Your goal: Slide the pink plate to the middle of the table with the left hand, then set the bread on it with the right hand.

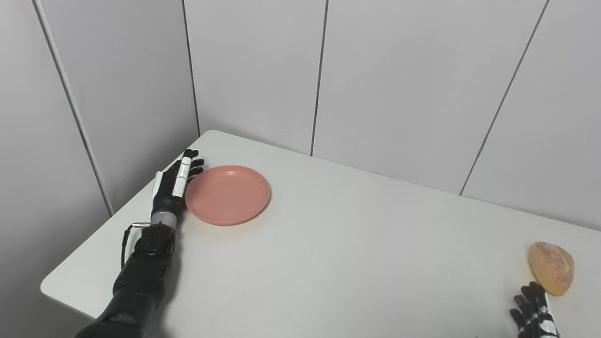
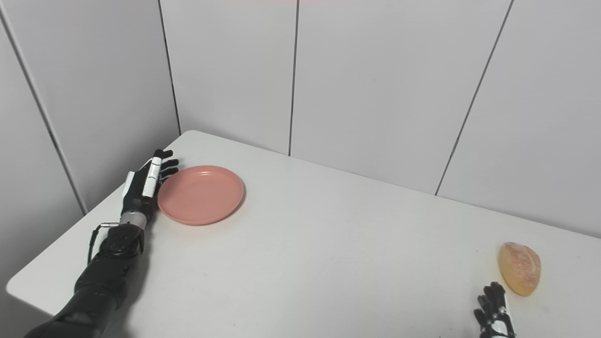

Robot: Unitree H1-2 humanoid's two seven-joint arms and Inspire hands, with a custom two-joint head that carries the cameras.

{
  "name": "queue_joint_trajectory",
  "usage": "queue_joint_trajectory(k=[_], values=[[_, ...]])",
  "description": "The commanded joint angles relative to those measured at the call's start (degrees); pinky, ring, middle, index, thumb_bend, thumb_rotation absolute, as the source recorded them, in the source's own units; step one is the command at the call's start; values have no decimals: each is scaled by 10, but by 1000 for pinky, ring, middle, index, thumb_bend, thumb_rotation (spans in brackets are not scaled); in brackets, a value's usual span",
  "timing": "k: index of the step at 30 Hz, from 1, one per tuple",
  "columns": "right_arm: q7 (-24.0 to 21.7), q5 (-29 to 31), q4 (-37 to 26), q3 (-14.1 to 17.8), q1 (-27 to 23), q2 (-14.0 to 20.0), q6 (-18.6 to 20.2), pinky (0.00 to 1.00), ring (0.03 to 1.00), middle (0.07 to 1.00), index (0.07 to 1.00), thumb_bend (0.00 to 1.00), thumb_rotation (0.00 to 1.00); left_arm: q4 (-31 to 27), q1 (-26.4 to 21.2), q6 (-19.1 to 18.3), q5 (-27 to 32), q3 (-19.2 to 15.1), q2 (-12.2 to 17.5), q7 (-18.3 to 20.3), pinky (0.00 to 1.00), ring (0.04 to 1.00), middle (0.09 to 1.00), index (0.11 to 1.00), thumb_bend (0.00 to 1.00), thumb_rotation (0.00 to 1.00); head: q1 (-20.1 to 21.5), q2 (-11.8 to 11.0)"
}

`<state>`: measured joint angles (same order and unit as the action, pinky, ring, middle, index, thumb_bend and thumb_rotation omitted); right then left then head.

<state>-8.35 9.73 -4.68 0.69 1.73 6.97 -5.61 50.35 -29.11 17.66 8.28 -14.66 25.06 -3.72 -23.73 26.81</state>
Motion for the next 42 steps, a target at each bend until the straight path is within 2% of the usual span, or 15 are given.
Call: queue_joint_trajectory(k=[1, 15, 24, 36, 39, 42], values=[[-4, 2, -4, 3, 7, 3, 0, 1000, 999, 1000, 1000, 672, 992, -17, -25, -11, 10, 7, -12, 24, 762, 788, 787, 793, 777, 1000, 0, 1], [10, -13, -9, 3, 4, -7, 4, 994, 973, 992, 1000, 662, 970, -69, -10, -36, 6, 39, -43, 39, 788, 806, 807, 810, 769, 1000, 10, 7], [17, -16, -11, 2, 0, -16, 6, 1000, 985, 1000, 1000, 615, 956, -106, -6, -59, 18, 46, -70, 56, 805, 823, 821, 815, 754, 1000, 36, 13], [28, -34, -20, -2, -5, -29, 13, 1000, 974, 987, 997, 567, 940, -198, 19, -116, 25, 70, -84, 98, 823, 839, 838, 831, 770, 1000, 107, 42], [29, -40, -24, -6, -8, -32, 21, 1000, 973, 987, 999, 584, 949, -219, 24, -131, 29, 70, -91, 108, 820, 840, 834, 820, 761, 1000, 126, 62], [29, -43, -26, -9, -12, -33, 29, 1000, 978, 990, 1000, 599, 949, -238, 30, -149, 25, 72, -96, 112, 805, 827, 827, 818, 766, 1000, 138, 66]])
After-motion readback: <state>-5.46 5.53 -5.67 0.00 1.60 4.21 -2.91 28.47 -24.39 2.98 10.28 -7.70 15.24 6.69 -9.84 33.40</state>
